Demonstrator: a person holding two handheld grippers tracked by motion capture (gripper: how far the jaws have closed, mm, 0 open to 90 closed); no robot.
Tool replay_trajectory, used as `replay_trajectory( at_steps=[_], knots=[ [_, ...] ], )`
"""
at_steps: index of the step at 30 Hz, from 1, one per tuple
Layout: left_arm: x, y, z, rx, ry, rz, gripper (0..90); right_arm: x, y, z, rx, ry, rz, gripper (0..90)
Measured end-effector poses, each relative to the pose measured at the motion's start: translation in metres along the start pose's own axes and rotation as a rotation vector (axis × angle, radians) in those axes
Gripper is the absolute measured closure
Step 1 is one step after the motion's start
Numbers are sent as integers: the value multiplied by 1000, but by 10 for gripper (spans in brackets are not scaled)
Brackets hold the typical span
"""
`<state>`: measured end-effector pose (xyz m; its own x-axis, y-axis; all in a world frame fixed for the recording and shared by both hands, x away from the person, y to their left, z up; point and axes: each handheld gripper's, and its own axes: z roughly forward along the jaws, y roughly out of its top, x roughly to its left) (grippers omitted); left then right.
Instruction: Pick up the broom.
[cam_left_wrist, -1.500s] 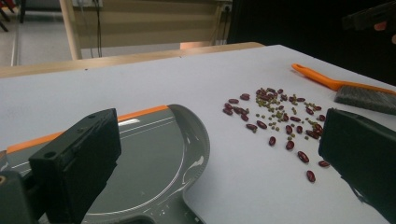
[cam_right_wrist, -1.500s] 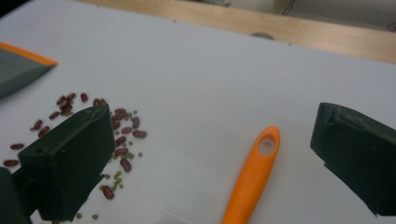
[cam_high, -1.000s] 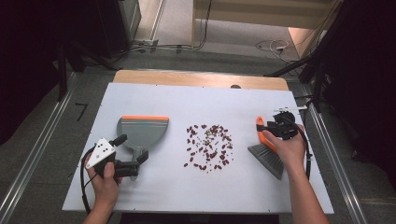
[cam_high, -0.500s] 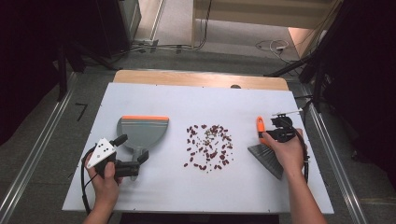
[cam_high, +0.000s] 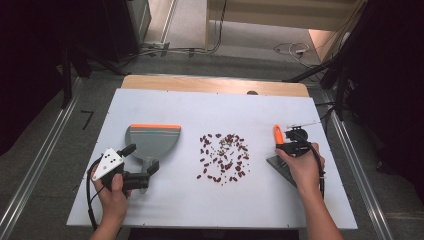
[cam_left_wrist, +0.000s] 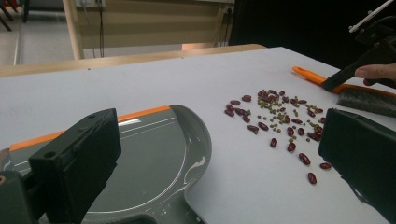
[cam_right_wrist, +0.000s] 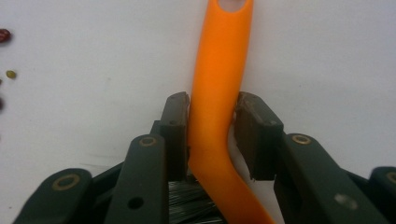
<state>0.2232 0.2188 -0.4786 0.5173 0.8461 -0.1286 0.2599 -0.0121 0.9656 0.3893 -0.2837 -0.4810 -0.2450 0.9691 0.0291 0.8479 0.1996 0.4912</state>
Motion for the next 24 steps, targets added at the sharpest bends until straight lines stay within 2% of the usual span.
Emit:
replay_trajectory(
  at_steps=[5, 12, 23, 24],
  knots=[
    [0, 1, 0, -1, -4, 7, 0, 0, 0, 0, 0, -5, -13, 692],
    [0, 1, 0, 4, -12, 11, 0, -2, -1, 0, -15, 14, -19, 694],
    [-1, 2, -2, 2, -19, 22, 0, -7, -12, -6, -119, 54, -9, 695],
    [-1, 2, -2, 2, -19, 25, 0, -9, -14, -9, -153, 70, -3, 695]
  ],
)
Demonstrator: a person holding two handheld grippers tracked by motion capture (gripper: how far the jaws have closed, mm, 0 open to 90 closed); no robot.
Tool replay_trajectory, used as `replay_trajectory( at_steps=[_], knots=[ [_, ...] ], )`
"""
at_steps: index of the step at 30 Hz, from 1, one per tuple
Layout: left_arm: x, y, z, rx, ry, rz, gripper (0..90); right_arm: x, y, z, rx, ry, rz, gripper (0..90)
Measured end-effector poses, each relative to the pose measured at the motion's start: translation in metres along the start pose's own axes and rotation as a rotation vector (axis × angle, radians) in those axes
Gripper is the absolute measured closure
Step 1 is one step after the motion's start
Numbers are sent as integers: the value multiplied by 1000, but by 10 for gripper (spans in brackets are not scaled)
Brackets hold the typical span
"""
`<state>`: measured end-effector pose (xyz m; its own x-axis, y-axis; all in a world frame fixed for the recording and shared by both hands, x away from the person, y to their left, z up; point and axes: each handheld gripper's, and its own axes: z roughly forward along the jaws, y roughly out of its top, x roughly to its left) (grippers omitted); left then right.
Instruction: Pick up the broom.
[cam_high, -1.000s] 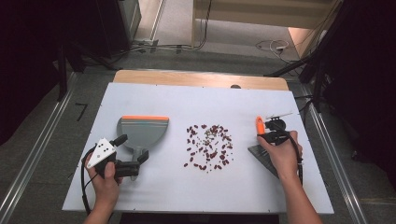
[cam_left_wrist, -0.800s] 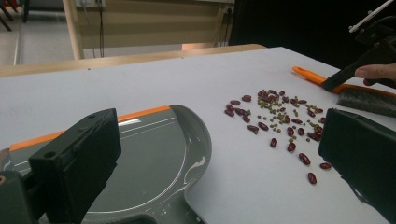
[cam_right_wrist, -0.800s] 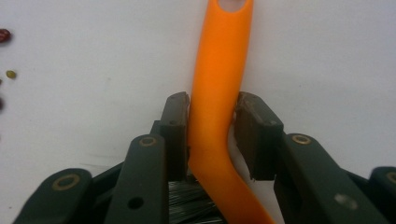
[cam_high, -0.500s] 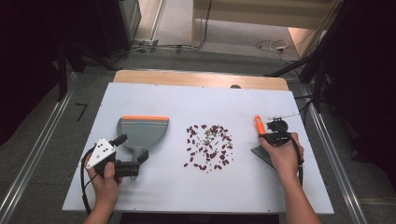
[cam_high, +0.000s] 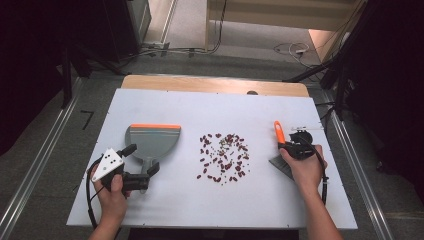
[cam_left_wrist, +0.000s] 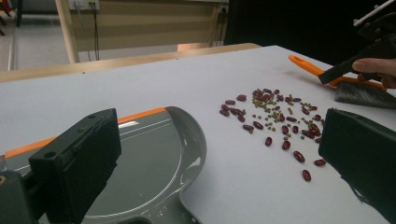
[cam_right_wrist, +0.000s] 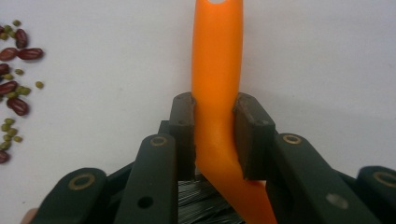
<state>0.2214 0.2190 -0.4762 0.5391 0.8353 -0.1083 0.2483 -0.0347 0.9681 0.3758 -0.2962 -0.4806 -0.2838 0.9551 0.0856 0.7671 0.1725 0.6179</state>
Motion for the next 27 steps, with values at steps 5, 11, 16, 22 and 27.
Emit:
replay_trajectory(
  at_steps=[5, 11, 16, 22, 27],
  knots=[
    [-1, 1, -1, -4, 3, 4, 0, -3, -6, -10, -92, 23, 30, 696],
    [-1, 1, -2, -8, 3, 7, 0, -4, -12, -24, -237, 42, 29, 697],
    [-1, 2, -2, -11, 3, 5, 0, -4, -16, -35, -337, 27, 33, 698],
    [-3, 3, -2, -14, 1, 13, 0, 0, -18, -51, -448, 28, 37, 699],
    [-6, 6, -2, -18, -1, 25, 0, 5, -17, -66, -526, 39, 39, 699]
  ],
)
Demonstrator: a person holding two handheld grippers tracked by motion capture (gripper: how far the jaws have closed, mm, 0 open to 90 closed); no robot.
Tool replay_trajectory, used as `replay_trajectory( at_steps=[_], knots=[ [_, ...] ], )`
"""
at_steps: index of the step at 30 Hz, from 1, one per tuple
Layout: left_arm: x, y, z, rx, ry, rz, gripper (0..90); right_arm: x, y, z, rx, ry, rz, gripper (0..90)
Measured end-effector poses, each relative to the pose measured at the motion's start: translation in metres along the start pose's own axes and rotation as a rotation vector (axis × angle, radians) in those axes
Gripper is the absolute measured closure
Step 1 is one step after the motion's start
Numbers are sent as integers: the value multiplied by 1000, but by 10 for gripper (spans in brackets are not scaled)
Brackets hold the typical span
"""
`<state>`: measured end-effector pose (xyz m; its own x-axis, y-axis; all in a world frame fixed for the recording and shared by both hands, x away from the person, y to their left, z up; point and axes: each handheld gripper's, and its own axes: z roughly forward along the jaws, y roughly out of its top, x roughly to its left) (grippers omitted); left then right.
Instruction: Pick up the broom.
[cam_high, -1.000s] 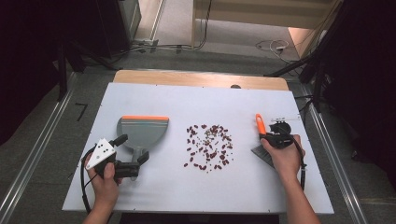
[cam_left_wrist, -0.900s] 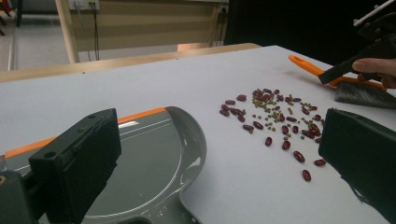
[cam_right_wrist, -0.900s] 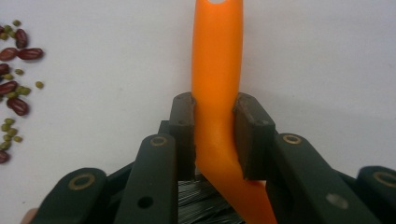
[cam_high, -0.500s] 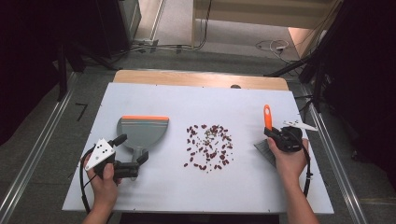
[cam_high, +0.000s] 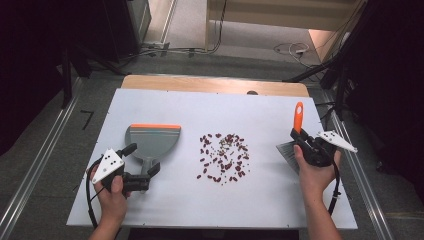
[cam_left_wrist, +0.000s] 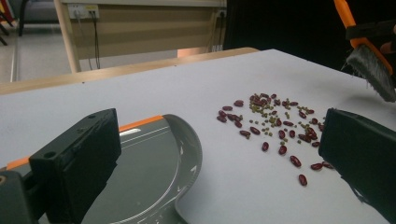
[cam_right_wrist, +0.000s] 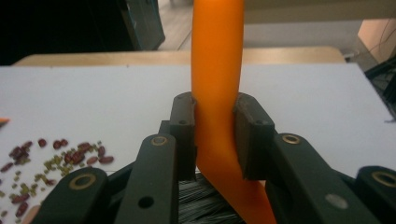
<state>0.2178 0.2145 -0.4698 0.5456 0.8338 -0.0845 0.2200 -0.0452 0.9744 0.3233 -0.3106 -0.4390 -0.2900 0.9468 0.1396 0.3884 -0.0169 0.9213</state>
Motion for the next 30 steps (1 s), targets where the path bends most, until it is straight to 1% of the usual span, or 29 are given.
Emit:
replay_trajectory(
  at_steps=[2, 8, 9, 12, 14, 16, 17, 19, 20, 22, 25, 27, 28, 30],
  knots=[
    [-2, 2, 0, -2, -3, 7, 0, 2, 4, -4, -28, 8, -4, 699],
    [-10, 7, 4, -9, -17, 21, 0, 10, 15, -16, -84, 41, 0, 700],
    [-12, 9, 5, -12, -24, 23, 0, 12, 17, -18, -95, 47, -3, 699],
    [-16, 12, 6, -16, -25, 33, 0, 19, 22, -22, -116, 62, -17, 699],
    [-22, 17, 8, -20, -41, 48, 0, 24, 24, -24, -124, 72, -27, 700],
    [-25, 18, 10, -22, -50, 47, 0, 28, 26, -26, -134, 82, -32, 700],
    [-29, 21, 12, -22, -63, 55, 0, 30, 27, -27, -138, 87, -34, 699],
    [-31, 22, 13, -22, -70, 58, 0, 33, 29, -29, -148, 97, -42, 700],
    [-35, 25, 16, -24, -78, 58, 0, 35, 30, -30, -150, 100, -40, 700],
    [-37, 26, 17, -27, -84, 55, 0, 38, 32, -30, -154, 121, -39, 700],
    [-42, 30, 20, -33, -100, 57, 0, 43, 34, -32, -158, 140, -34, 700],
    [-45, 32, 23, -26, -108, 66, 0, 47, 34, -33, -163, 149, -45, 700],
    [-49, 33, 25, -20, -118, 68, 0, 49, 35, -33, -164, 151, -47, 700],
    [-50, 33, 27, -17, -122, 69, 0, 53, 35, -34, -165, 159, -55, 700]
  ],
)
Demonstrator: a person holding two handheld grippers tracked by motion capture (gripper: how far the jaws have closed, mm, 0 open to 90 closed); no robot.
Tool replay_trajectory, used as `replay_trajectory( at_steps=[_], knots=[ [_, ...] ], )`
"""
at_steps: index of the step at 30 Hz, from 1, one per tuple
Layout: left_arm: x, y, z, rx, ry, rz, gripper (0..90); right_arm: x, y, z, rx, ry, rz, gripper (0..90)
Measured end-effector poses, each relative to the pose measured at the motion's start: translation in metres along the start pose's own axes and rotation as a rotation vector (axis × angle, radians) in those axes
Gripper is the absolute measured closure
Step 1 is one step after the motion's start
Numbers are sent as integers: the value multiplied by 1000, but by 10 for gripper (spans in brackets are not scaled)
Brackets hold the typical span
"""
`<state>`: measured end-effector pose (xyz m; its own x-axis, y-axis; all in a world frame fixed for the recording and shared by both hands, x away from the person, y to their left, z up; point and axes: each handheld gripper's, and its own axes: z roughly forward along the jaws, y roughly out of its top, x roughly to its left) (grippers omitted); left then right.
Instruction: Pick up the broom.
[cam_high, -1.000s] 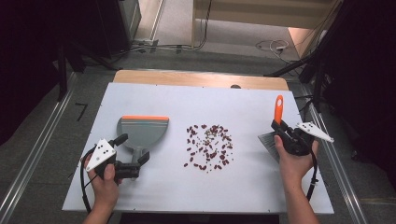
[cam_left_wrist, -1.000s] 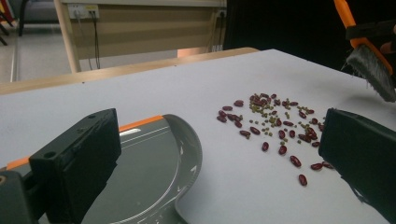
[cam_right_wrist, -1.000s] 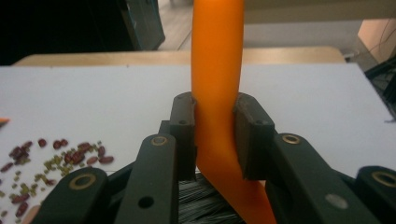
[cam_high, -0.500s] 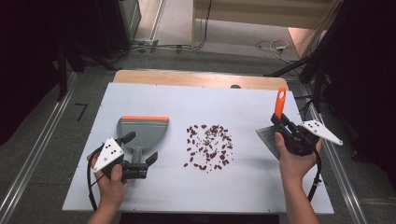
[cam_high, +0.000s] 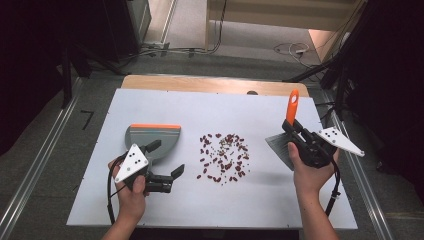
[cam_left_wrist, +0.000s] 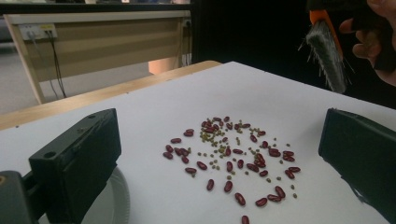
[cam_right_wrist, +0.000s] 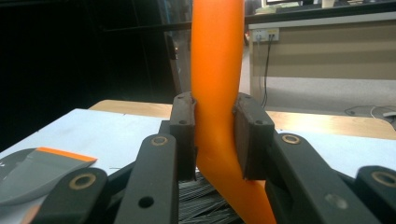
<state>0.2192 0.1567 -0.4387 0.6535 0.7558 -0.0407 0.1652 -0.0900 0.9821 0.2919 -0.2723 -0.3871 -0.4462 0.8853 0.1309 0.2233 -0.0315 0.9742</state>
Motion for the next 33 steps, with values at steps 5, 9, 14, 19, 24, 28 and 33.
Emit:
replay_trajectory(
  at_steps=[5, 9, 14, 19, 24, 28, 33],
  knots=[
    [-5, 3, 6, 6, -22, 3, 0, 10, 0, 1, 3, 27, -12, 700],
    [-10, 5, 11, 11, -42, 6, 0, 20, 1, 2, 1, 46, -29, 700],
    [-17, 8, 17, 14, -68, 12, 0, 32, 1, 4, -2, 75, -46, 700],
    [-21, 9, 22, 15, -86, 3, 0, 44, 0, 6, -3, 105, -55, 700],
    [-29, 11, 29, 22, -109, 7, 0, 56, -2, 7, -3, 135, -67, 700],
    [-34, 11, 34, 40, -142, -5, 0, 64, -4, 8, -1, 164, -72, 700],
    [-40, 12, 39, 50, -175, -34, 4, 77, -7, 10, -3, 198, -94, 700]
  ],
)
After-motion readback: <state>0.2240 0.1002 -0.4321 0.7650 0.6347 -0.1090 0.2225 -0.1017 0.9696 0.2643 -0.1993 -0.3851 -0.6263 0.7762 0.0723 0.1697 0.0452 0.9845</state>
